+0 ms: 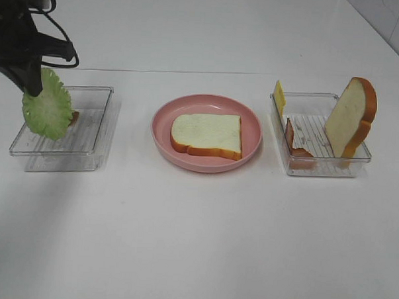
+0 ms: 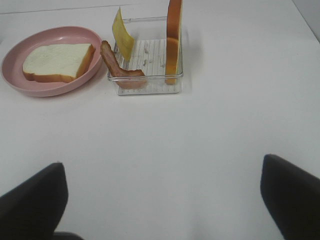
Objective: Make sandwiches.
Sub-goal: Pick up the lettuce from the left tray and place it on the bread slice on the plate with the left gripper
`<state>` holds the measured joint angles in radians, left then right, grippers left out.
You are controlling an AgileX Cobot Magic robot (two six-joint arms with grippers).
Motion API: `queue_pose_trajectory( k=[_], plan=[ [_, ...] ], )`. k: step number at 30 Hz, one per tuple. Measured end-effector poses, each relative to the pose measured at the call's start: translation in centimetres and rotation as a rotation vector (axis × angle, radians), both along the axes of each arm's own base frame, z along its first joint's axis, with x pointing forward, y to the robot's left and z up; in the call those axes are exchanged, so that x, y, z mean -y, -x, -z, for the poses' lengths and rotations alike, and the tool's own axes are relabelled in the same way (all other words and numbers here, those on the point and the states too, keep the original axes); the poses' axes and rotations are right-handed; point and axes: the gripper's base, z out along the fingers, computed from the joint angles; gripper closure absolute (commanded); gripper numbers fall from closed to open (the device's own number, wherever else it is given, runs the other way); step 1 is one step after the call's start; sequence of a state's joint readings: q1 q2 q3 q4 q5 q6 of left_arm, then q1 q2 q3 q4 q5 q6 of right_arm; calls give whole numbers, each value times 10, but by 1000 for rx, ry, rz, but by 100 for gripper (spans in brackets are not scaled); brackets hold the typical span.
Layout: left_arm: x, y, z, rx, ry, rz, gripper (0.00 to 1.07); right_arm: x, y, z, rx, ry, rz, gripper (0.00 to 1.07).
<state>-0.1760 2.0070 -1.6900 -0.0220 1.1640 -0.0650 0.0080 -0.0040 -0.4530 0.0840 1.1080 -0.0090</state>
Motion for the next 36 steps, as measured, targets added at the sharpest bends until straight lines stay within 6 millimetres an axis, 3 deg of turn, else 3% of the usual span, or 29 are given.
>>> queue_pose_trajectory(
  k=[4,6,7,9,10,12,15,17,19,22,23,31,34,36],
  plan=[
    [14,1,-17,46,25,25,107,0,0,0,0,0,0,8],
    [39,2,-40,105,96,63,107,0,0,0,0,0,0,9],
    [39,2,-40,105,96,63,107,0,0,0,0,0,0,9],
    [62,3,-57,152,182,92,107,0,0,0,0,0,0,9],
    [62,3,-57,152,182,92,107,0,0,0,0,0,0,9],
    [83,6,-66,184,281,122,107,0,0,0,0,0,0,9],
    [91,8,-68,192,313,135,107,0,0,0,0,0,0,9],
    [116,10,-61,180,405,184,107,0,0,0,0,0,0,9],
    [123,9,-56,172,424,199,107,0,0,0,0,-1,-1,9],
    [140,5,-36,144,468,241,107,0,0,0,0,-1,-1,9],
    [151,2,-20,126,502,262,107,0,0,0,0,-1,-1,9],
    [181,-8,26,86,609,283,107,0,0,0,0,-1,-1,9],
    [185,-10,30,88,615,294,107,0,0,0,0,-1,-1,9],
    [199,-16,44,105,623,355,107,0,0,0,0,-1,-1,9]
  ],
)
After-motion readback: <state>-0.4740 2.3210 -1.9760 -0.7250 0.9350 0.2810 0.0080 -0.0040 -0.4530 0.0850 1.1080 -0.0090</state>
